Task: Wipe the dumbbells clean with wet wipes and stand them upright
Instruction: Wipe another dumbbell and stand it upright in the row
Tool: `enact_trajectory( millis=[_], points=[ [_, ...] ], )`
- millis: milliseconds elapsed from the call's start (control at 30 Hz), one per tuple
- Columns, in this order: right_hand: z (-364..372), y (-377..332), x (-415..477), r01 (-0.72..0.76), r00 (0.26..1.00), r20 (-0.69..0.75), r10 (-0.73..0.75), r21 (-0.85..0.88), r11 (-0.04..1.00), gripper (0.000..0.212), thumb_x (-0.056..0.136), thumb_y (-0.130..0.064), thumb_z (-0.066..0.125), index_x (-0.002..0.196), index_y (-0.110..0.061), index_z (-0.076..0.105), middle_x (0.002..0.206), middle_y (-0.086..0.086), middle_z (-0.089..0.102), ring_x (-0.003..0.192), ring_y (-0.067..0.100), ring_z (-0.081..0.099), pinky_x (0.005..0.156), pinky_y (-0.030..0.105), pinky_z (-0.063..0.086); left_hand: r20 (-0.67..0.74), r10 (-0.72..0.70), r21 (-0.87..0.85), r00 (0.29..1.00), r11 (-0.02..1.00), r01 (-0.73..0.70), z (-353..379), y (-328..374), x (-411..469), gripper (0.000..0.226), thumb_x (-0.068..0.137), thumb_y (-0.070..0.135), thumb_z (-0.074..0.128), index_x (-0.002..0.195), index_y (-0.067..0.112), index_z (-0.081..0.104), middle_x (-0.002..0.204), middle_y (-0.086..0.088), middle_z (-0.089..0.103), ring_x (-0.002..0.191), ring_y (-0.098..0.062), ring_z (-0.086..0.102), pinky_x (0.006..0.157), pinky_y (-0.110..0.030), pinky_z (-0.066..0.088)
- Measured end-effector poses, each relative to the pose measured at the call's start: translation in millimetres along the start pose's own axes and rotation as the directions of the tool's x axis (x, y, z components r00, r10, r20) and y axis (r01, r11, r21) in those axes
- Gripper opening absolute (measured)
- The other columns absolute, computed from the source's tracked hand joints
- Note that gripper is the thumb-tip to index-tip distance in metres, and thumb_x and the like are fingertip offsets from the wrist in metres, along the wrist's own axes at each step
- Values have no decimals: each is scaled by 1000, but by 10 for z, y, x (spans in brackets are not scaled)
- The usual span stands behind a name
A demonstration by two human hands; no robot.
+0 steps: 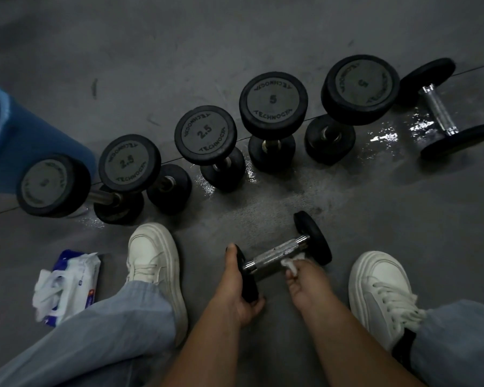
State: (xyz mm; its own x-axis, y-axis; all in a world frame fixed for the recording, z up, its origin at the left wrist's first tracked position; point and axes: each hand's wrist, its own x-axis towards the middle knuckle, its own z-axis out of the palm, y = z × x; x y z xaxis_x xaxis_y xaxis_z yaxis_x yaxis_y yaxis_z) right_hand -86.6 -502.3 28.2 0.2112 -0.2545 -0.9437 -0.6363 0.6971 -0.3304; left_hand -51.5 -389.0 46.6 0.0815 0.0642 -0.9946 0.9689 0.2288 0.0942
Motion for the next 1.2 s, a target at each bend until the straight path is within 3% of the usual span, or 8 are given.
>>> enact_trajectory(
  millis=[100,200,333,500,633,800,967,1200],
  points=[
    [50,-44,-9,49,998,63,-27,-384,922,21,87,3,54,71,-10,58,67,9,55,56,14,48,49,22,37,19,6,23,1000,1000,-6,3,-15,-7,82,74,83,51,114,13,65,96,-11,71,91,-25,65,73,-32,50],
    [84,-58,-82,206,976,212,-51,-815,541,12,87,-10,58,86,-5,69,84,13,67,72,22,59,60,21,40,67,3,9,998,1000,-4,0,3,4,72,82,79,46,96,11,67,75,-9,73,65,-23,69,60,-28,54],
    [78,57,-194,411,881,221,-418,-794,447,25,92,-33,59,73,-18,65,66,-6,64,62,7,58,54,17,37,34,6,-13,999,1000,-6,-28,12,72,74,74,84,50,97,16,68,80,-5,72,81,-20,63,90,-35,45],
    [168,16,-206,599,709,152,-688,-644,476,6,94,-25,55,96,-27,50,85,-7,65,75,7,62,60,19,47,31,13,-1,999,1000,-13,-39,-39,84,77,71,86,52,108,20,67,102,-5,71,95,-21,64,86,-37,47],
    [339,1,-251,515,766,409,-496,-852,93,16,95,-26,47,100,-22,62,97,4,66,91,22,64,75,28,48,114,-3,-17,993,1000,5,-47,-22,58,77,77,83,50,100,13,71,93,-9,75,86,-25,70,85,-37,53],
    [341,-51,-261,519,730,265,-630,-814,259,13,96,-32,47,105,-23,51,86,-4,63,85,20,64,66,28,46,128,-7,8,992,1000,6,-77,-31,95,79,75,85,49,99,14,74,98,-9,76,98,-27,70,102,-43,47],
    [346,-101,-242,517,765,384,-517,-845,136,14,95,-33,48,94,-21,55,95,2,67,92,23,64,75,31,51,106,-34,28,994,999,31,-94,3,164,80,68,86,55,104,17,74,107,-10,74,104,-29,67,100,-49,46],
    [260,-258,-110,473,831,380,-407,-867,158,12,88,-33,60,88,-21,58,91,0,66,89,20,62,77,27,49,128,32,-19,991,999,-30,-94,-12,119,57,85,68,54,97,14,72,73,-7,74,67,-21,69,78,-32,46]
  ],
)
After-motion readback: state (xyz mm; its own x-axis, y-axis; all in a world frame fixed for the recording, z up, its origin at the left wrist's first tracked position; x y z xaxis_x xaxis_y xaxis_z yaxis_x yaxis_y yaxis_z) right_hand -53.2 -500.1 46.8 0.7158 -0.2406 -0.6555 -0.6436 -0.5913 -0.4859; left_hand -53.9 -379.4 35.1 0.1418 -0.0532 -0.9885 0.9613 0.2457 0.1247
